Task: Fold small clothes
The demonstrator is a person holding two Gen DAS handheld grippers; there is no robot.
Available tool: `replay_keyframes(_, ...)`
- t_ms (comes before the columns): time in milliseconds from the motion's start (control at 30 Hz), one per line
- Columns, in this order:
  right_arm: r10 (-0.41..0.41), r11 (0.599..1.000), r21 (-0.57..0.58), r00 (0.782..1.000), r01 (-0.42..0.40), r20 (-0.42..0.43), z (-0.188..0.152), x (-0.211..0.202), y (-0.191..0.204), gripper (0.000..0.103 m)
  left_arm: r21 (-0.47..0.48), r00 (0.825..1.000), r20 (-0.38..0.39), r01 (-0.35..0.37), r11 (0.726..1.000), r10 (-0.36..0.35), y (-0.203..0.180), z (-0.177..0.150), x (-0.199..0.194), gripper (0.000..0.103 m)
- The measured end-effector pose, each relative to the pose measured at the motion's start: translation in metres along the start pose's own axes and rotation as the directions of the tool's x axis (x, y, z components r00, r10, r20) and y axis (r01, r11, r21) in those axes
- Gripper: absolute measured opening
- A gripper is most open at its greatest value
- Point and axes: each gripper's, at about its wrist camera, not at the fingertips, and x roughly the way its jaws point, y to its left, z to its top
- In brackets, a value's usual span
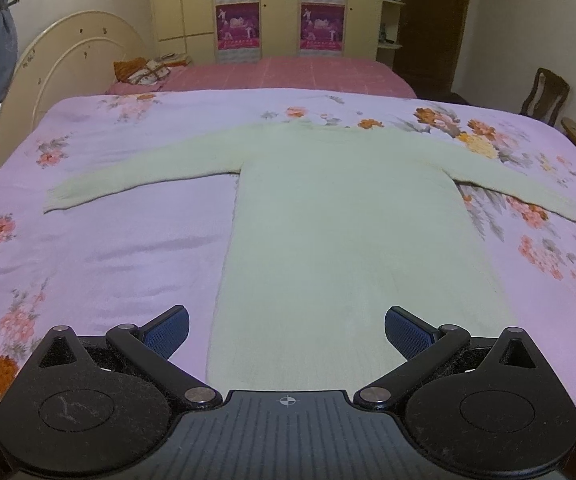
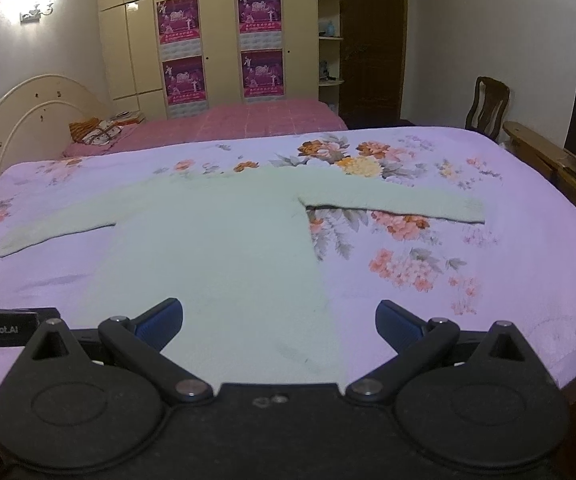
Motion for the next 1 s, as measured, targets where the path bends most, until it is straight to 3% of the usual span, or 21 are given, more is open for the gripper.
replay_keyframes(367, -0.019, 0.997, 0.072, 1.0, 0.019, 0.0, 0.027, 0.075, -0.058, 0.102, -0.029, 1.0, -0.019, 0.024, 0.999, -0.025, -0.026, 0.046, 0.079, 0.103)
replay_keyframes(1000, -0.043, 0.954, 0.286, 0.987, 0.086, -0.155, 0.078, 0.256, -0.192, 0.068, -0.035, 0.996, -0.04, -0.079, 0.996, 0.078, -0.081, 0.116, 0.212, 0.103)
